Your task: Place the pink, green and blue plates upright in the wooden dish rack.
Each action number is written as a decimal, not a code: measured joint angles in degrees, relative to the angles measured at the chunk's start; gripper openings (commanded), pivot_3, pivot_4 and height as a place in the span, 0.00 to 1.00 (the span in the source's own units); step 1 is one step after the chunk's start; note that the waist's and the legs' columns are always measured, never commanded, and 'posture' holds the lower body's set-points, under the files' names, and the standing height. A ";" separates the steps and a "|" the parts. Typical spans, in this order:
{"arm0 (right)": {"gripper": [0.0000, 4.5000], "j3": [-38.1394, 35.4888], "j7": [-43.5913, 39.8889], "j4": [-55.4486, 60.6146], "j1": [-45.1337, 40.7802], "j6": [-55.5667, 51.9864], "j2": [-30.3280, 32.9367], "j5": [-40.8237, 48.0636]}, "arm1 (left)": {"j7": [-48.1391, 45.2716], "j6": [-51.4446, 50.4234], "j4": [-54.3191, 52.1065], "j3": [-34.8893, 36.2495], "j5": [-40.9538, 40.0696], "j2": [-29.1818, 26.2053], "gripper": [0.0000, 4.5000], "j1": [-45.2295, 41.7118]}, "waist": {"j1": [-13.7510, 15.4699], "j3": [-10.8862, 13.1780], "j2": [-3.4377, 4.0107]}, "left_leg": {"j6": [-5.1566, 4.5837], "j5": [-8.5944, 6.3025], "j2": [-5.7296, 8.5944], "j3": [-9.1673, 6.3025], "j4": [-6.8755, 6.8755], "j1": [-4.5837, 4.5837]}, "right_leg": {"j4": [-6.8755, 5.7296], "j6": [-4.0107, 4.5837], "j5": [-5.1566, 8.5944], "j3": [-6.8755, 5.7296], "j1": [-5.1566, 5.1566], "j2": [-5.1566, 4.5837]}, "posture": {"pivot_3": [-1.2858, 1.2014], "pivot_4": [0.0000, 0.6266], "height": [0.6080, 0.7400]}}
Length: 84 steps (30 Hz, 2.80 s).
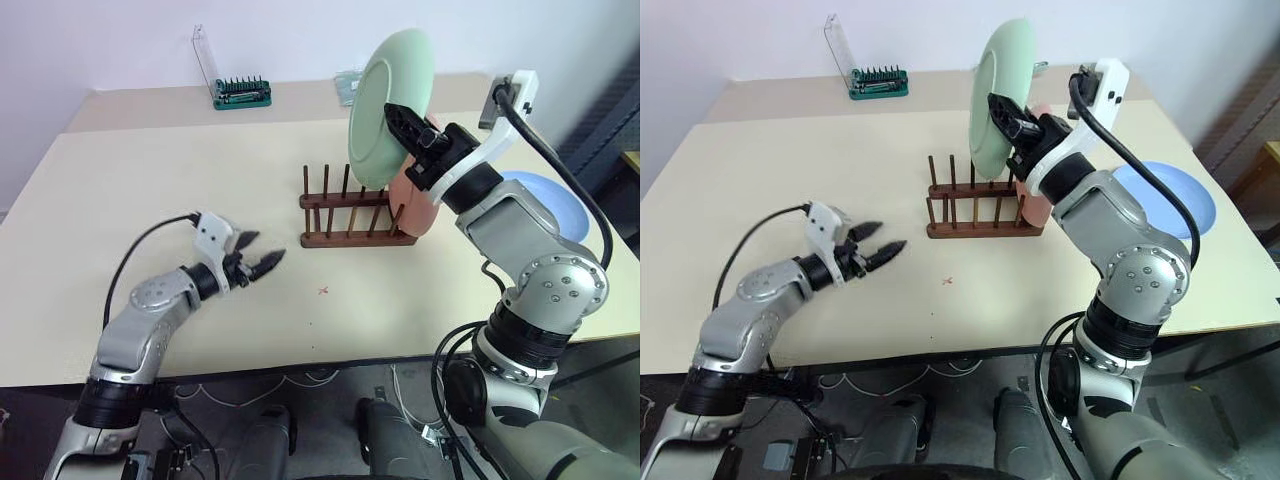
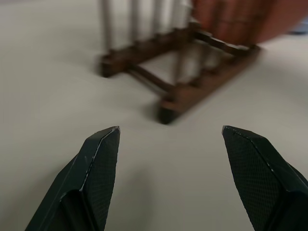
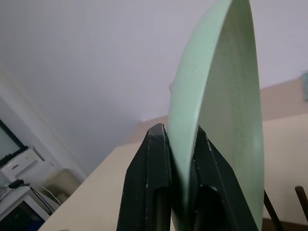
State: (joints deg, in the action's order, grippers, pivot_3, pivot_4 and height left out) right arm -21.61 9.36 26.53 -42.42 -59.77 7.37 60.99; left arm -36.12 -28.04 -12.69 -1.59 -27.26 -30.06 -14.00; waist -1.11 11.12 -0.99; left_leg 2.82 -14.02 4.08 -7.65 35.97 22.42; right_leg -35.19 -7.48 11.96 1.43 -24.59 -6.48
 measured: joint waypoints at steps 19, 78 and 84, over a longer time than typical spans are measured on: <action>0.09 4.57 7.37 -10.37 -0.10 -1.31 3.65 2.17 | -0.89 -1.67 -3.61 0.14 -0.24 2.39 0.79 0.78 | -0.01 -0.01 0.00 | -0.04 -0.02 0.00 0.00 0.02 -0.01 | 0.02 -0.01 0.00 -0.01 0.03 0.01 | 0.52 0.24 1.00; 0.01 20.89 -31.09 -50.19 6.96 55.16 42.57 -67.90 | -3.46 -0.88 -2.17 -1.89 2.86 5.20 0.80 0.42 | -0.08 0.04 0.43 | -0.26 -0.15 0.08 0.35 0.21 -0.08 | 0.22 -0.14 0.06 0.13 0.25 -0.15 | 0.52 0.24 1.00; 0.01 12.70 -31.44 -25.64 -10.19 48.66 31.88 -50.92 | -3.78 -0.55 -1.91 -2.02 2.90 5.39 0.80 -0.03 | 0.05 -0.04 0.33 | -0.25 -0.15 -0.01 0.07 0.13 -0.08 | 0.16 -0.13 0.07 0.04 0.22 -0.02 | 0.52 0.24 1.00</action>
State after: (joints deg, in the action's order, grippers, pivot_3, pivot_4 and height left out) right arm -8.91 -22.09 0.89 -52.60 -11.11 39.25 10.07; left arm -39.89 -28.59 -14.60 -3.61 -24.36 -24.67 -14.03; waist -1.06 11.08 -0.66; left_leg 2.56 -14.17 4.07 -7.58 36.10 22.34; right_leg -35.03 -7.61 12.03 1.46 -24.36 -6.50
